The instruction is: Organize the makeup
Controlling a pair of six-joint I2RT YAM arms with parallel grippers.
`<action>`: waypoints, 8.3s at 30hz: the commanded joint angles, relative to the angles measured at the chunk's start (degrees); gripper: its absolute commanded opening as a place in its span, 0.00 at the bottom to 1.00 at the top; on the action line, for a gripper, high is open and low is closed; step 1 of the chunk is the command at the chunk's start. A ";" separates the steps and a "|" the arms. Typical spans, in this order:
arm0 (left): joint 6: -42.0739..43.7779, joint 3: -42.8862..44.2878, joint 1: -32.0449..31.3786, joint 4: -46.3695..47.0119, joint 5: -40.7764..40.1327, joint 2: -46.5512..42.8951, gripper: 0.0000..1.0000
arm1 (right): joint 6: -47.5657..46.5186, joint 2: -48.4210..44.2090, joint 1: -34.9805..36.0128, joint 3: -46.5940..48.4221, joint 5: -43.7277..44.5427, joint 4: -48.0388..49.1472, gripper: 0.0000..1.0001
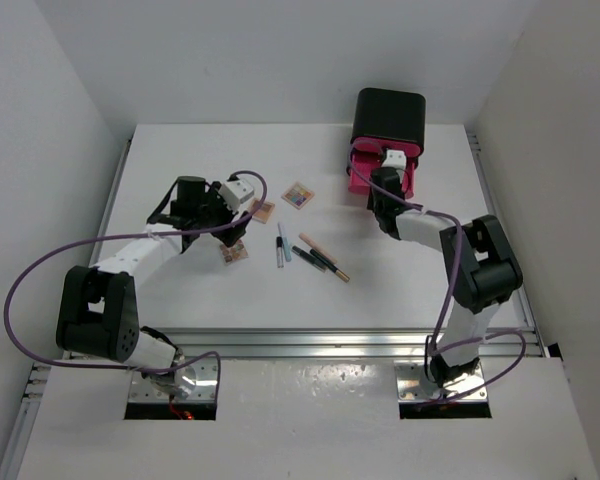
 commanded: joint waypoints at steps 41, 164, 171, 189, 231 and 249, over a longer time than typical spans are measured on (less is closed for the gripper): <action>27.86 30.52 2.35 -43.10 5.09 31.04 1.00 | -11.66 -21.88 4.04 -10.03 -19.87 -20.32 1.00; 2.09 8.63 -6.87 -24.38 -13.81 23.13 0.58 | -15.35 -18.90 3.60 -1.07 -9.58 -36.14 1.00; 5.70 15.38 -5.73 -26.13 -10.03 22.60 0.37 | -15.26 -19.16 3.69 1.39 -11.15 -36.40 1.00; 27.06 35.88 -7.84 -31.59 6.84 16.71 0.28 | 7.66 -7.58 4.21 20.02 -49.56 -14.45 0.56; 5.72 32.90 -11.10 -13.75 2.28 12.75 1.00 | 23.34 -1.83 0.81 18.63 -52.57 -7.74 0.00; -1.07 20.68 -5.47 -12.42 -2.82 7.66 1.00 | 17.08 2.79 -16.53 17.65 -50.80 -11.09 0.00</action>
